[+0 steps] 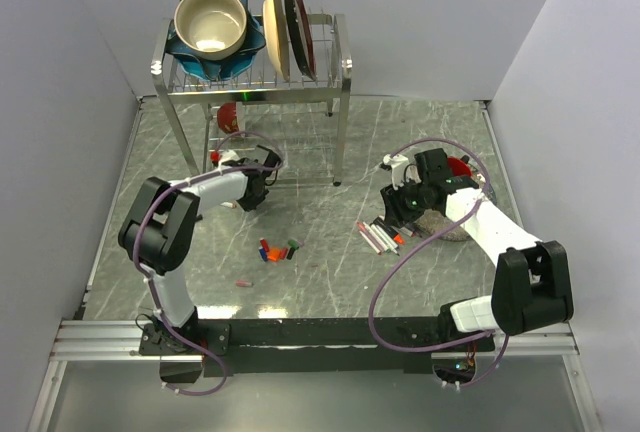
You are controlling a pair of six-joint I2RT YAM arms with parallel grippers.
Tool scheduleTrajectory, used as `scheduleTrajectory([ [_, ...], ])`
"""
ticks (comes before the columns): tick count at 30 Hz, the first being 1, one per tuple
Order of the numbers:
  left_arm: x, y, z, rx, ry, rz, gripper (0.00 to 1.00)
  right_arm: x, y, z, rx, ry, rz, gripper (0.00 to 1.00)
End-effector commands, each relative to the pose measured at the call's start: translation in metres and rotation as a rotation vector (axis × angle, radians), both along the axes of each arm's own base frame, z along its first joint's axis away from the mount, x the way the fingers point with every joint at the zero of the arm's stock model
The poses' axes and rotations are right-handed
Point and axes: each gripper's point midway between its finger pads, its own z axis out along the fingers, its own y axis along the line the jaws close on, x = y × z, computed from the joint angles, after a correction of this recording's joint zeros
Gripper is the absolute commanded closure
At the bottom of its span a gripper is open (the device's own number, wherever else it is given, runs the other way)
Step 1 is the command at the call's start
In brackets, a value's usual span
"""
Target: Open the pen caps
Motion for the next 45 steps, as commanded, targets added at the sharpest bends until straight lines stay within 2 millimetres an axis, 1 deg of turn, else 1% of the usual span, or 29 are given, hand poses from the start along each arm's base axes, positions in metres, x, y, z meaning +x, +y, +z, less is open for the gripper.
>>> scheduleTrajectory([
  [1, -0.028, 0.011, -0.021, 0.009, 0.081, -0.004, 0.99, 0.013, 0.002, 0.028, 0.026, -0.089, 0.006, 0.51],
  [2, -0.035, 0.013, -0.023, 0.008, 0.089, -0.008, 0.99, 0.014, 0.002, 0.029, 0.027, -0.092, 0.008, 0.51],
  [4, -0.037, 0.009, -0.011, -0.027, 0.051, -0.017, 0.99, 0.014, 0.002, 0.029, 0.027, -0.093, 0.006, 0.51],
  [5, -0.048, 0.011, -0.014, -0.031, 0.061, -0.022, 0.99, 0.014, 0.002, 0.029, 0.028, -0.093, 0.007, 0.51],
  [6, -0.048, 0.007, -0.005, -0.063, 0.026, -0.032, 0.99, 0.014, 0.002, 0.03, 0.03, -0.097, 0.004, 0.5],
  [7, -0.059, 0.006, -0.008, -0.068, 0.035, -0.044, 0.99, 0.014, 0.002, 0.031, 0.03, -0.097, 0.008, 0.5],
  [10, -0.069, -0.001, 0.002, -0.114, 0.0, -0.086, 0.99, 0.014, 0.003, 0.031, 0.035, -0.099, 0.009, 0.51],
  [20, -0.079, -0.037, 0.047, -0.268, -0.146, -0.359, 0.99, 0.013, 0.002, 0.032, 0.044, -0.1, 0.012, 0.51],
  [21, -0.08, -0.042, 0.058, -0.289, -0.186, -0.418, 0.99, 0.012, 0.004, 0.034, 0.049, -0.101, 0.018, 0.5],
  [22, -0.088, -0.044, 0.055, -0.31, -0.188, -0.454, 0.99, 0.011, 0.004, 0.035, 0.054, -0.103, 0.027, 0.5],
  [23, -0.089, -0.065, 0.068, -0.406, -0.248, -0.544, 0.99, 0.008, 0.007, 0.037, 0.069, -0.1, 0.045, 0.5],
  [24, -0.093, -0.073, 0.087, -0.44, -0.323, -0.628, 0.99, 0.006, 0.009, 0.04, 0.081, -0.105, 0.062, 0.5],
  [25, -0.106, -0.078, 0.082, -0.483, -0.342, -0.693, 0.99, 0.001, 0.016, 0.045, 0.116, -0.107, 0.103, 0.5],
  [26, -0.116, -0.101, 0.116, -0.6, -0.469, -0.84, 0.99, -0.002, 0.02, 0.052, 0.139, -0.128, 0.126, 0.5],
  [27, -0.128, -0.105, 0.114, -0.642, -0.495, -0.895, 0.99, -0.006, 0.023, 0.057, 0.159, -0.14, 0.15, 0.5],
  [28, -0.137, -0.112, 0.123, -0.69, -0.532, -0.949, 0.99, -0.01, 0.027, 0.061, 0.181, -0.15, 0.182, 0.5],
  [29, -0.146, -0.122, 0.151, -0.761, -0.643, -1.04, 0.99, -0.017, 0.034, 0.072, 0.23, -0.172, 0.22, 0.5],
  [30, -0.156, -0.126, 0.148, -0.792, -0.65, -1.074, 0.99, -0.021, 0.038, 0.078, 0.259, -0.181, 0.242, 0.49],
  [34, -0.175, -0.146, 0.176, -0.856, -0.791, -1.177, 0.99, -0.035, 0.05, 0.102, 0.353, -0.262, 0.314, 0.46],
  [35, -0.183, -0.157, 0.177, -0.868, -0.791, -1.214, 0.99, -0.036, 0.052, 0.107, 0.366, -0.288, 0.316, 0.44],
  [36, -0.179, -0.163, 0.191, -0.862, -0.851, -1.213, 0.99, -0.038, 0.054, 0.112, 0.396, -0.297, 0.306, 0.41],
  [38, -0.183, -0.18, 0.194, -0.862, -0.866, -1.235, 0.99, -0.043, 0.056, 0.125, 0.459, -0.365, 0.317, 0.3],
  [39, -0.174, -0.184, 0.207, -0.845, -0.919, -1.2, 0.99, -0.054, 0.063, 0.133, 0.549, -0.334, 0.332, 0.27],
  [40, -0.171, -0.189, 0.215, -0.841, -0.955, -1.185, 0.99, -0.051, 0.06, 0.137, 0.588, -0.377, 0.325, 0.2],
  [41, -0.173, -0.199, 0.214, -0.837, -0.958, -1.195, 0.99, -0.053, 0.061, 0.141, 0.628, -0.382, 0.323, 0.17],
  [42, -0.17, -0.206, 0.224, -0.834, -0.994, -1.182, 0.99, -0.058, 0.063, 0.145, 0.691, -0.333, 0.293, 0.16],
  [43, -0.163, -0.209, 0.234, -0.823, -1.041, -1.144, 0.99, -0.059, 0.064, 0.149, 0.728, -0.362, 0.314, 0.12],
  [44, -0.167, -0.221, 0.226, -0.82, -1.02, -1.158, 0.99, -0.061, 0.064, 0.149, 0.755, -0.331, 0.286, 0.09],
  [45, -0.165, -0.23, 0.235, -0.827, -1.04, -1.157, 0.99, -0.062, 0.065, 0.155, 0.798, -0.297, 0.253, 0.09],
])
